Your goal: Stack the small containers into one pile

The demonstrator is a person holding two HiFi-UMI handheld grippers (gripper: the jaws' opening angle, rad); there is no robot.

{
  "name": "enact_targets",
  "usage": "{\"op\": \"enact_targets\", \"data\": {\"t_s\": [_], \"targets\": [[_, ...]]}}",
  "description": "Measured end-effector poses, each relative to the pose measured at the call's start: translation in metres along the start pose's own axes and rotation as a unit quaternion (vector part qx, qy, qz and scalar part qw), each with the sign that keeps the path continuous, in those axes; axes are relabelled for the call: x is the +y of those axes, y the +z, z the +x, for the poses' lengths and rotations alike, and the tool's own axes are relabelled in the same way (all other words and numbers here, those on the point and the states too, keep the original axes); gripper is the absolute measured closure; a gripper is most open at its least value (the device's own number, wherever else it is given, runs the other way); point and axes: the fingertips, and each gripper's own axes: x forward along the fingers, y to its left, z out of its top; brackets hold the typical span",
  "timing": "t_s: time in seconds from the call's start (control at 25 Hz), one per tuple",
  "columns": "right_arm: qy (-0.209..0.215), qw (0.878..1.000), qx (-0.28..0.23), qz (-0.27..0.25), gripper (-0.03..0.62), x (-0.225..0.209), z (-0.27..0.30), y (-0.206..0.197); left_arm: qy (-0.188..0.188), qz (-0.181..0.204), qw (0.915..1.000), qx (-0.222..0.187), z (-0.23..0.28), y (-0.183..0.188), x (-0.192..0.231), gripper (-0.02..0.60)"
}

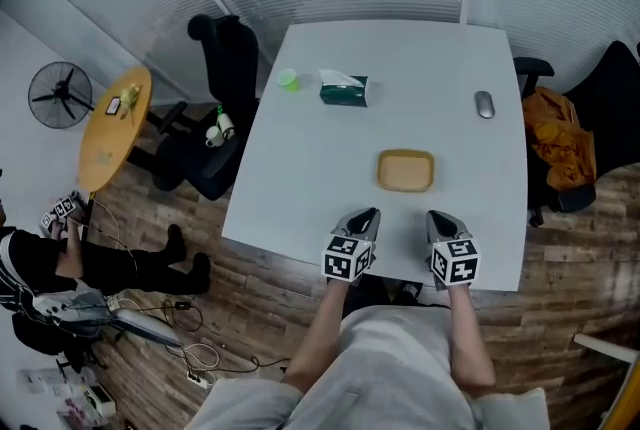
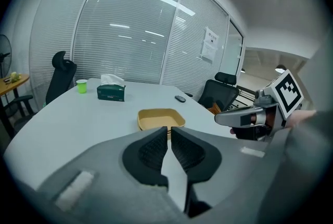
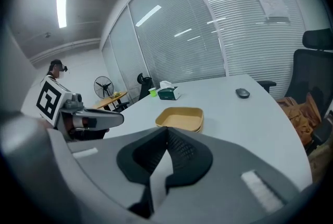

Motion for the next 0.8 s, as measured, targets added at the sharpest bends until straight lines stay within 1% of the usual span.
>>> {"op": "enact_targets", "data": {"t_s": [0.08, 0.2, 0.56, 0.8], "targets": [[0.012, 1.0, 0.0, -0.003, 0.592, 0.0026, -0.0024, -0.0014, 0.007, -0.007, 0.9999, -0.006, -0.0024, -0.0016, 0.0005, 0.578], [0.022, 1.0, -0.002, -0.002, 0.592, 0.0021, -0.005, -0.0004, 0.007, -0.009, 0.9999, -0.009, -0.0027, -0.0018, -0.0015, 0.578], [0.019, 1.0, 0.002, 0.001, 0.592, -0.0012, -0.0066, -0.0063, 0.004, -0.006, 1.0, 0.005, -0.0013, -0.0075, -0.0035, 0.579], [0.013, 1.0, 0.002, 0.005, 0.592, -0.0063, -0.0068, -0.0055, 0.0, -0.006, 1.0, 0.005, 0.0012, -0.0013, -0.0036, 0.578]]}}
